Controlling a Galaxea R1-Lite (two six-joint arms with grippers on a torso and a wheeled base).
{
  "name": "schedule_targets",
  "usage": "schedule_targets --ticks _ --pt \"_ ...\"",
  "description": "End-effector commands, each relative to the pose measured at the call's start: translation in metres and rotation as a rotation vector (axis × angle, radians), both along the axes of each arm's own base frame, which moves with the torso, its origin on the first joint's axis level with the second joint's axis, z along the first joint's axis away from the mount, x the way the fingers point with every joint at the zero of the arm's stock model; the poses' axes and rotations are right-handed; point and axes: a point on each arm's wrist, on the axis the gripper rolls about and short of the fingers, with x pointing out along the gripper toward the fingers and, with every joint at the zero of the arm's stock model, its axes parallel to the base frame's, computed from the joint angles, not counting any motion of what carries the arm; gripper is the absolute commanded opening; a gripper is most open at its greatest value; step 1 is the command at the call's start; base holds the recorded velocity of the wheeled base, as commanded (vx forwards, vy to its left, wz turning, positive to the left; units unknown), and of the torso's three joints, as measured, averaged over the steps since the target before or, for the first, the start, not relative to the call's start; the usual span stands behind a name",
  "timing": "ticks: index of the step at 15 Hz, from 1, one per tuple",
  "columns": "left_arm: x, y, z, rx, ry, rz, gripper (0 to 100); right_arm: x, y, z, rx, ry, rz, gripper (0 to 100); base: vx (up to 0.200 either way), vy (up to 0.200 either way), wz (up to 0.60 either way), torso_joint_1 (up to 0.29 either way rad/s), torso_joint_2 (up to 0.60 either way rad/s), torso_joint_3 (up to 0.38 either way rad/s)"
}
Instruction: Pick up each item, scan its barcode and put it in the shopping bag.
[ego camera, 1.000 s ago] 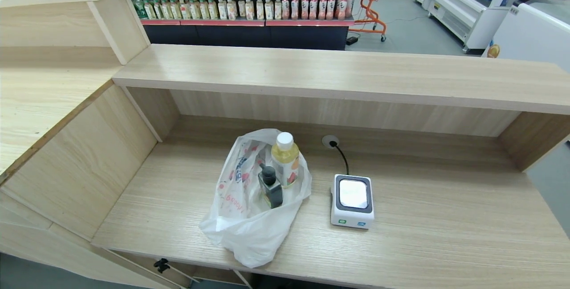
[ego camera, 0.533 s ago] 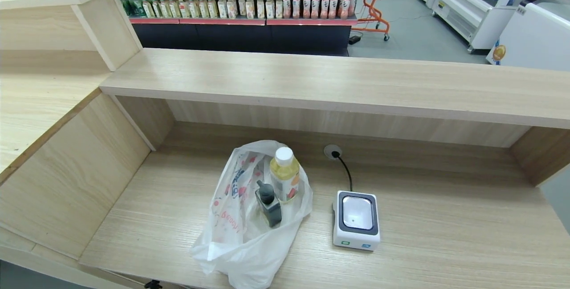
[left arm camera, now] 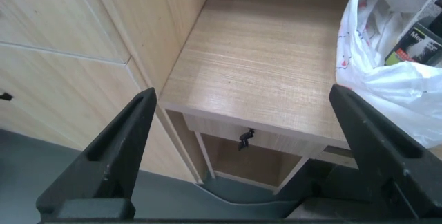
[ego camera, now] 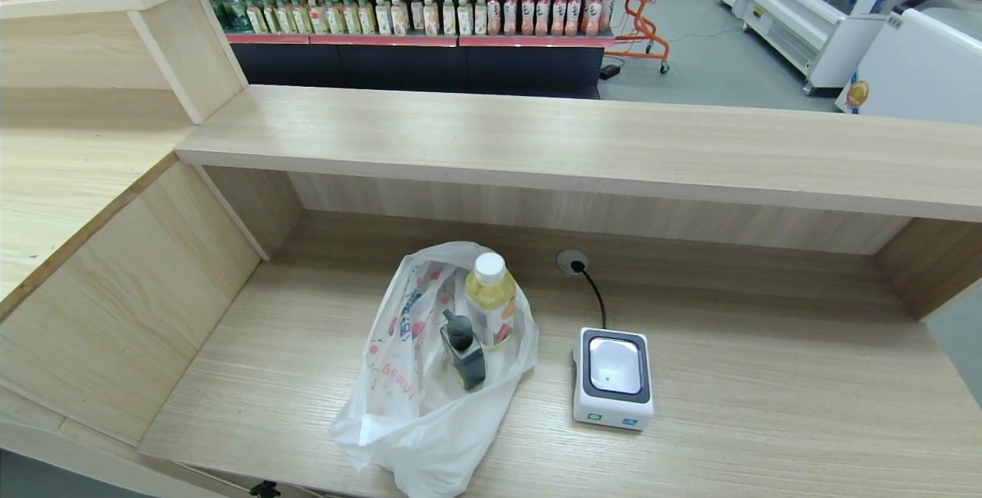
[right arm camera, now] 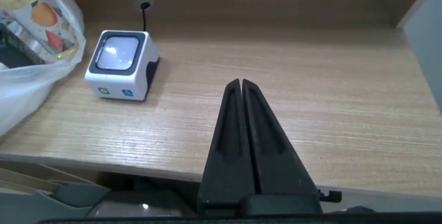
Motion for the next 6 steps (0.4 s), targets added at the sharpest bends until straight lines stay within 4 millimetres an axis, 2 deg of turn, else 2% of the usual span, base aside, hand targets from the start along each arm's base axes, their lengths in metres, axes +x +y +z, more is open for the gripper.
schedule_targets --ticks 1,6 --pt "0.0000 0.0000 0.0000 0.000 0.000 0.000 100 0.0002 0.0000 0.0001 0.000 0.003 0.000 0 0.000 0.000 0.00 0.000 0.00 0.000" --pt "0.0000 0.0000 0.0000 0.000 0.000 0.000 100 0.0002 0.0000 0.0001 0.003 0.003 0.000 0 0.000 0.000 0.00 0.000 0.00 0.000"
